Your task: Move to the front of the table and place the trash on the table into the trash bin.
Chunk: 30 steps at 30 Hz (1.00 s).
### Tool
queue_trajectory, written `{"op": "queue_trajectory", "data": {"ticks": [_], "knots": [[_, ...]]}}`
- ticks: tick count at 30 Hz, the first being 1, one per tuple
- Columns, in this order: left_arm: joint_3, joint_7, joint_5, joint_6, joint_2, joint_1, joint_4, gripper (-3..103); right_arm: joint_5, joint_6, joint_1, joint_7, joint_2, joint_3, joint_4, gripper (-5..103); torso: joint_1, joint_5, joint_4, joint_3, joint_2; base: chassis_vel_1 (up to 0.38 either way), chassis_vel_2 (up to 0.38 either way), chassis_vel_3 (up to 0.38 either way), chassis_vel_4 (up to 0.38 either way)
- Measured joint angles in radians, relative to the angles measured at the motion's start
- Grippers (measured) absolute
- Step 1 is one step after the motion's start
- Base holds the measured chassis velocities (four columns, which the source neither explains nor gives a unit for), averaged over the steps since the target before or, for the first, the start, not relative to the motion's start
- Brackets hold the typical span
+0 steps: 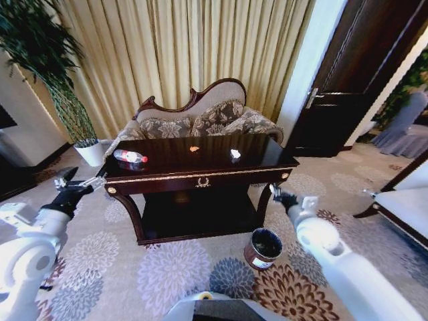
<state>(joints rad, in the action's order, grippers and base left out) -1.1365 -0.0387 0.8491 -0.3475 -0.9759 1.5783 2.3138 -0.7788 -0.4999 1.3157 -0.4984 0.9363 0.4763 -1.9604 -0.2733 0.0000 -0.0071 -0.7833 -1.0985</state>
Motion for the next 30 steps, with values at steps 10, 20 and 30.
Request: {"op": "queue_trajectory", "data": {"ticks": [10,20,30], "knots": [[0.004,0.01,-0.003,0.012,-0.003,0.009,-0.003,100,0.118,0.039,-0.103,-0.002,0.134,-0.026,0.382,0,0.0,0.0,0.0001,0.0,0.0,0.0,0.0,0.0,0.0],[0.003,0.011,0.002,0.014,0.011,0.001,-0.003,100,0.183,0.069,-0.155,0.013,0.186,-0.032,0.518,15,0.0,0.0,0.0001,0.0,0.0,0.0,0.0,0.0,0.0],[0.014,0.011,-0.002,0.015,0.005,-0.001,-0.008,100,0.185,0.074,-0.148,0.01,0.162,-0.028,0.498,47,0.0,0.0,0.0001,0.0,0.0,0.0,0.0,0.0,0.0]]}}
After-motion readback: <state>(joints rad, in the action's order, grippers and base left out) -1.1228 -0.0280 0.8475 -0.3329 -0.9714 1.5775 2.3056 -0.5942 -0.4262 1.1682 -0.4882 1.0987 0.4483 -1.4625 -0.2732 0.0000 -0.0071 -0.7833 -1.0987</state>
